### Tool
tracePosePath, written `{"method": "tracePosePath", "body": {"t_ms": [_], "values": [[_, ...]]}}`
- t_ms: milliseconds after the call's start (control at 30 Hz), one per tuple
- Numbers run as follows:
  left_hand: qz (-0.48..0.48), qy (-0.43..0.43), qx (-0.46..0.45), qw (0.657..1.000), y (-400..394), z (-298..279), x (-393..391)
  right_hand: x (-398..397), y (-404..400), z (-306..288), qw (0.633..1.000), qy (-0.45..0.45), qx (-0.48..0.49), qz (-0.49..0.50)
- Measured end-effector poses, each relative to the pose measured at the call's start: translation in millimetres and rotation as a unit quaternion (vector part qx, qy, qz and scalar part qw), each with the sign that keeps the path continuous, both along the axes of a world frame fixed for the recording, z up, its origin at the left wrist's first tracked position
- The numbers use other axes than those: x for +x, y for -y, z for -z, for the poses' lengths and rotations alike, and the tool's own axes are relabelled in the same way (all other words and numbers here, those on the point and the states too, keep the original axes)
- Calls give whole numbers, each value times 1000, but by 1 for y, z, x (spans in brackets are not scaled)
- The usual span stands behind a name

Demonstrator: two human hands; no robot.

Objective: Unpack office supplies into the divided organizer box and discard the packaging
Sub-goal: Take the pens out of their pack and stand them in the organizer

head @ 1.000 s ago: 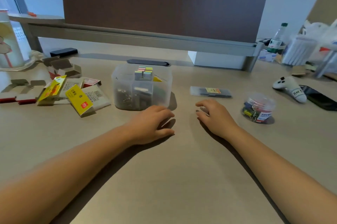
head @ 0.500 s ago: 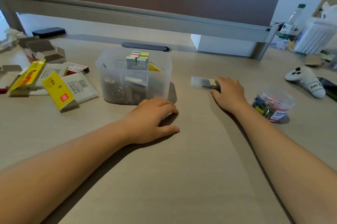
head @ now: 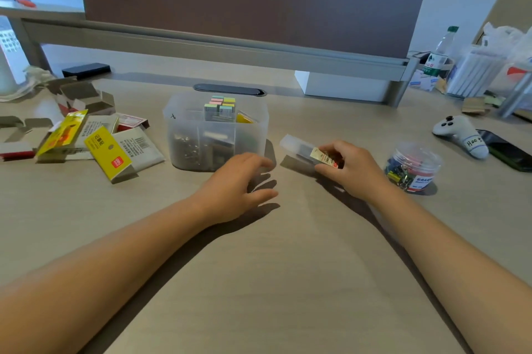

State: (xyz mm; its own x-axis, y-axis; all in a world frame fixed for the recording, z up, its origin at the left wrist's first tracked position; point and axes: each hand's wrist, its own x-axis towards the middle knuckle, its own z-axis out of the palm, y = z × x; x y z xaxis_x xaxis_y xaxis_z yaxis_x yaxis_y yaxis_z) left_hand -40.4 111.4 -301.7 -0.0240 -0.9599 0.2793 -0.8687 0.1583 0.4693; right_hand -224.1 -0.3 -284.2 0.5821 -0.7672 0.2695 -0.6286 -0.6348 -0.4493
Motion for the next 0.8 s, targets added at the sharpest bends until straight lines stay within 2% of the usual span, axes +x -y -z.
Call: {"method": "tracePosePath", "body": {"t_ms": [100,200,433,533,667,800], "values": [[-30,-96,-17,995,-7,-5,-3,-4,-29,-2,996,69,34,-42],[-30,-185,4,982,-14,-7,-2,3,-49,3,991,78,44,-102],[-46,-235,15,971,-37,-13,26,40,-71,7,979,99,42,-175],[-70,-250,6,966,-43,-11,37,55,-73,9,978,84,6,-190],[-109,-360,-24,926,-39,-5,43,66,-74,9,975,83,-69,-196],[-92,-484,14,870,-37,-4,42,68,-75,18,963,107,-133,-208]]}}
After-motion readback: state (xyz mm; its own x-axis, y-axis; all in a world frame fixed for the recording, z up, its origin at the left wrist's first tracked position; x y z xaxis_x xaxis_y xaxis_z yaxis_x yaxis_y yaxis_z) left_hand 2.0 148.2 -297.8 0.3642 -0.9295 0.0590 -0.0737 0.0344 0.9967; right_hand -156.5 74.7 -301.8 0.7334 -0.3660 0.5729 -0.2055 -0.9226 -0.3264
